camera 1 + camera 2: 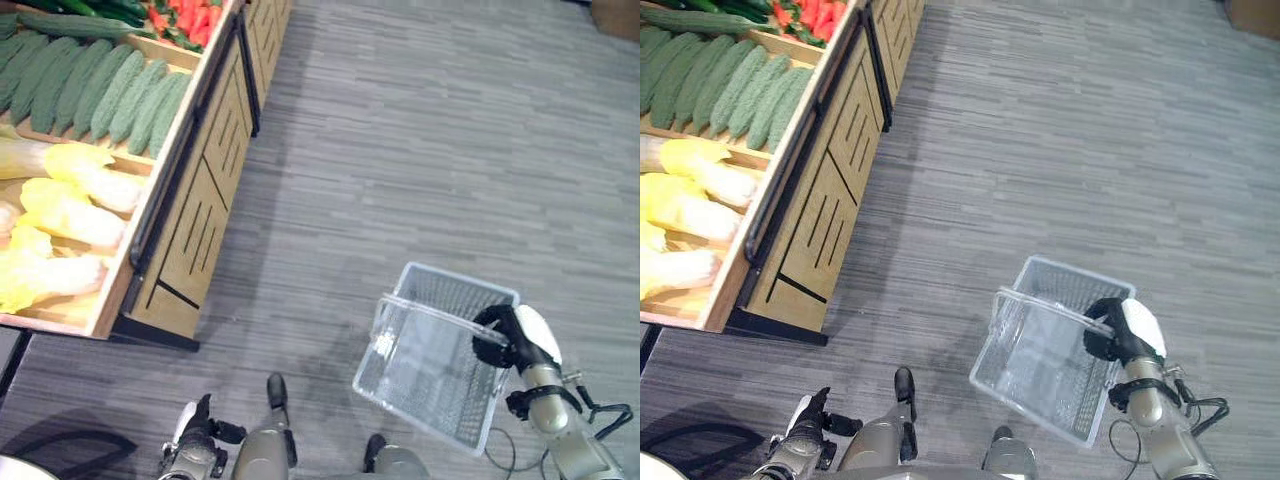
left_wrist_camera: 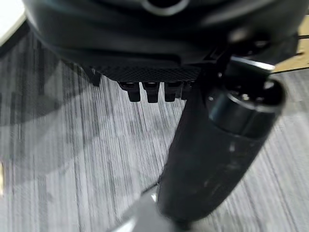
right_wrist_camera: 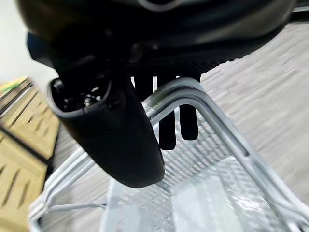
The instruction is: Get the vegetables into the basket
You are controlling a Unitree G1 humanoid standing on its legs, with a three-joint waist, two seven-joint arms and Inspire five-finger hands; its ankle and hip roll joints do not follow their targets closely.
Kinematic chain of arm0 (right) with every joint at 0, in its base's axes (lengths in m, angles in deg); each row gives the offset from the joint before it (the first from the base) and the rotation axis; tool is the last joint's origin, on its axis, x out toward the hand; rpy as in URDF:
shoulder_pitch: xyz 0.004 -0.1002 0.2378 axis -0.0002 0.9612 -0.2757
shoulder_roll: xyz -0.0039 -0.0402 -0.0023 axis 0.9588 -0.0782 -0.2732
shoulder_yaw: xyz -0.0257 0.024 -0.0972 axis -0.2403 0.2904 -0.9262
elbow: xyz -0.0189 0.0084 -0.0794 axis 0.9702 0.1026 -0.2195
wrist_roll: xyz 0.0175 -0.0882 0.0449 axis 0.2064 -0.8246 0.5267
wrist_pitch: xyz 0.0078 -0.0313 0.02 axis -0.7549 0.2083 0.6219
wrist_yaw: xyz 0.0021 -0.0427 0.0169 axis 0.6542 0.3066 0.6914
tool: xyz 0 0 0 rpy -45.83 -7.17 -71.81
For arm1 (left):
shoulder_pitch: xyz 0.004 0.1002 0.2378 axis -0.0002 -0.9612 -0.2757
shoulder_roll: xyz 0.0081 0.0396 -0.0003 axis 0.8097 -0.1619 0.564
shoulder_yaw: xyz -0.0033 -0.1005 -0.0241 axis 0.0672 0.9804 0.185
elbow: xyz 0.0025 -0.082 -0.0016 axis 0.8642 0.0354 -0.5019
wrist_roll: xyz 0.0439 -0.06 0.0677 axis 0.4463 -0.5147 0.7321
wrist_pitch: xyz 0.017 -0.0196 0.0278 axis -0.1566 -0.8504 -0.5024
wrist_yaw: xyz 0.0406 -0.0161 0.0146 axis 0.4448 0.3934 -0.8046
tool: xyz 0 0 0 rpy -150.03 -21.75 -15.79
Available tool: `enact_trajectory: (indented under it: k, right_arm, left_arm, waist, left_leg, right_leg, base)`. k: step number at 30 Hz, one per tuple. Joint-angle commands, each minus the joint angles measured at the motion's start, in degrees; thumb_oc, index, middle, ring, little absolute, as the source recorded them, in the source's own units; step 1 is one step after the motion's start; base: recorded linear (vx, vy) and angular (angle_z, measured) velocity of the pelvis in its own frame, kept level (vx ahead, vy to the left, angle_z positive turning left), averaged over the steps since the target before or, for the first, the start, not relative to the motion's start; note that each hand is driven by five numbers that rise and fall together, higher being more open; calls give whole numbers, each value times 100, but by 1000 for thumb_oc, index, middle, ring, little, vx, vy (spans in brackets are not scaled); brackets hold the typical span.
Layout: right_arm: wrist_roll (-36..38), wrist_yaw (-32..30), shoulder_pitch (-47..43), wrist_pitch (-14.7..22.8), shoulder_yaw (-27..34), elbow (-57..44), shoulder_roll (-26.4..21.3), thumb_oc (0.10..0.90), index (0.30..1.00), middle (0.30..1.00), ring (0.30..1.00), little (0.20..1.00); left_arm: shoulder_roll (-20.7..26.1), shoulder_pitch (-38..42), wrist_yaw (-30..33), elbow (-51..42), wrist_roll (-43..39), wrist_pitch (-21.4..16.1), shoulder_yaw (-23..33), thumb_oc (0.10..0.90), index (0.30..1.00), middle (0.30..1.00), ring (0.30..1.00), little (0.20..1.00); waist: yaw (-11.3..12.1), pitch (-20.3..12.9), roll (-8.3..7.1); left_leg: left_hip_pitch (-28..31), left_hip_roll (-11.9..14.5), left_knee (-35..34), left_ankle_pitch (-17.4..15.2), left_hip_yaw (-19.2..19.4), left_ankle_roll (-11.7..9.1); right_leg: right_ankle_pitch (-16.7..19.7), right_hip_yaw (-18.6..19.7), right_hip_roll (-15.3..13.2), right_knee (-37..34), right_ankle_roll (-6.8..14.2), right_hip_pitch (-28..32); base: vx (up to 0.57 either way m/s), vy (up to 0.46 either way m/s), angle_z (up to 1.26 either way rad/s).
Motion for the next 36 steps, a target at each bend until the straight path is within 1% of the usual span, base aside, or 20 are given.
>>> enact_trajectory:
  k: [1,2,5,6,8,12,14,17,20,22,23,26,27,28,30,31,32,33,35,36]
  right_arm:
    - [-12,-375,-712,381,453,-567,-332,400,300,300,300,300]
    - [-39,-353,-787,372,354,-523,-277,400,300,300,300,300]
    - [-66,-306,-778,364,316,-566,-270,400,300,300,300,300]
    - [-63,-298,-776,375,325,-619,-290,400,300,300,300,300]
    - [-27,-336,-814,376,339,-611,-281,400,300,300,300,300]
    - [8,-360,-807,364,367,-674,-237,400,300,300,300,300]
    - [-12,-342,-774,356,383,-689,-231,400,300,300,300,300]
    - [-24,-310,-755,352,385,-716,-219,400,300,300,300,300]
    - [-13,-247,-786,376,330,-716,-251,400,300,300,300,300]
    - [2,-242,-772,373,325,-688,-262,400,300,300,300,300]
    - [75,-174,-704,413,313,-644,-372,400,300,300,300,300]
    - [178,-188,-697,497,308,-678,-500,400,300,300,300,300]
    - [179,-189,-700,499,306,-675,-503,400,300,300,300,300]
    - [200,-233,-680,512,319,-678,-613,400,300,300,300,300]
    - [231,-279,-618,491,361,-683,-682,400,300,300,300,300]
    - [223,-336,-500,452,441,-728,-670,400,300,300,300,300]
    - [231,-352,-441,432,492,-759,-669,400,300,300,300,300]
    - [234,-380,-411,409,533,-766,-641,400,300,300,300,300]
    - [288,-419,-348,391,620,-755,-563,400,300,300,300,300]
    - [274,-420,-326,389,641,-764,-538,400,300,300,300,300]
  left_arm:
    - [127,-368,103,-55,182,39,-22,900,1000,1000,1000,1000]
    - [184,-372,89,-78,194,44,-31,900,1000,1000,1000,1000]
    - [244,-361,89,-103,101,52,48,900,1000,1000,1000,1000]
    - [261,-335,78,-98,97,39,28,900,1000,1000,1000,1000]
    - [256,-290,73,-79,111,28,-11,900,1000,1000,1000,1000]
    - [245,-196,52,3,235,51,6,900,1000,1000,1000,1000]
    - [259,-185,48,10,270,41,17,900,1000,1000,1000,1000]
    - [274,-215,35,7,259,33,40,900,1000,1000,1000,1000]
    - [249,-252,78,29,181,28,80,900,1000,1000,1000,1000]
    - [234,-286,88,-1,156,31,90,900,1000,1000,1000,1000]
    - [182,-369,82,7,18,25,141,900,1000,1000,1000,1000]
    - [165,-389,110,-43,-29,8,117,900,1000,1000,1000,1000]
    - [163,-389,111,-44,-29,9,117,900,1000,1000,1000,1000]
    - [159,-339,158,-124,-98,10,101,900,1000,1000,1000,1000]
    - [154,-262,183,-195,-137,21,79,900,1000,1000,1000,1000]
    - [167,-197,219,-266,-128,34,72,900,1000,1000,1000,1000]
    - [174,-175,221,-326,-132,36,54,900,1000,1000,1000,1000]
    - [162,-153,219,-318,-118,46,30,900,1000,1000,1000,1000]
    - [128,-159,221,-300,-55,57,-26,900,1000,1000,1000,1000]
    - [110,-189,205,-276,-14,63,-37,900,1000,1000,1000,1000]
  waist:
    - [151,-150,-4]
    - [111,-99,15]
    - [30,-27,87]
    - [-9,28,98]
    - [-68,94,87]
    - [-209,161,61]
    - [-266,174,50]
    - [-289,151,0]
    - [-250,60,-65]
    - [-251,25,-36]
    - [-237,-79,56]
    - [-222,-102,121]
    - [-232,-107,128]
    - [-223,-48,122]
    - [-220,43,93]
    - [-272,94,95]
    - [-276,88,153]
    - [-276,96,155]
    - [-294,31,227]
    - [-287,-20,271]
  left_leg:
    - [-16,264,419,-484,-55,-239]
    - [188,192,403,-610,-97,-160]
    - [382,141,394,-700,-189,-117]
    - [479,88,411,-788,-286,-134]
    - [549,71,430,-873,-382,-177]
    - [704,104,489,-1062,-634,-323]
    - [807,119,533,-1178,-769,-387]
    - [946,106,646,-1363,-924,-442]
    - [1062,97,818,-1545,-1044,-525]
    - [1119,166,858,-1576,-1094,-566]
    - [1182,418,1103,-1423,-1328,-714]
    - [1032,582,1498,-1103,-1436,-833]
    - [1016,588,1515,-1111,-1449,-838]
    - [645,700,2144,-801,-1313,-912]
    - [279,894,2773,-578,-887,-934]
    - [86,1169,2737,-465,-289,-948]
    - [56,1323,2473,-558,-1,-1020]
    - [-22,1350,2283,-558,159,-1030]
    - [-91,1275,1563,-567,526,-1055]
    - [-141,1233,1184,-378,633,-1088]
  right_leg:
    - [1018,191,52,192,336,-164]
    - [1100,256,115,626,335,-349]
    - [1082,260,275,656,235,-791]
    - [1008,135,220,294,204,-880]
    - [1001,151,194,-238,220,-980]
    - [1420,604,23,-1357,413,-1272]
    - [1590,762,-47,-1640,482,-1354]
    - [1759,757,-108,-1679,552,-1361]
    - [1589,641,-36,-1587,517,-1255]
    - [1485,581,24,-1533,484,-1229]
    - [1063,427,315,-1301,248,-1107]
    - [800,305,508,-1196,63,-1019]
    - [795,293,512,-1193,59,-1022]
    - [684,134,516,-1218,-82,-876]
    - [551,-112,526,-1289,-228,-642]
    - [440,-356,541,-1421,-253,-455]
    - [316,-467,569,-1488,-173,-306]
    - [328,-557,548,-1543,-149,-246]
    - [292,-779,481,-1648,-47,-113]
    - [276,-855,472,-1680,-14,-53]
  base:
    - [188,251,17]
    - [188,217,21]
    - [239,165,20]
    - [246,29,28]
    - [209,-53,30]
    - [221,-131,52]
    - [257,-142,52]
    - [270,-170,46]
    - [238,-173,40]
    - [329,-285,8]
    - [372,-373,2]
    - [274,-301,49]
    - [151,-242,22]
    - [121,-263,-2]
    - [144,-336,61]
    - [195,-278,89]
    - [158,-197,85]
    - [178,-53,124]
    - [134,55,116]
    - [104,78,73]
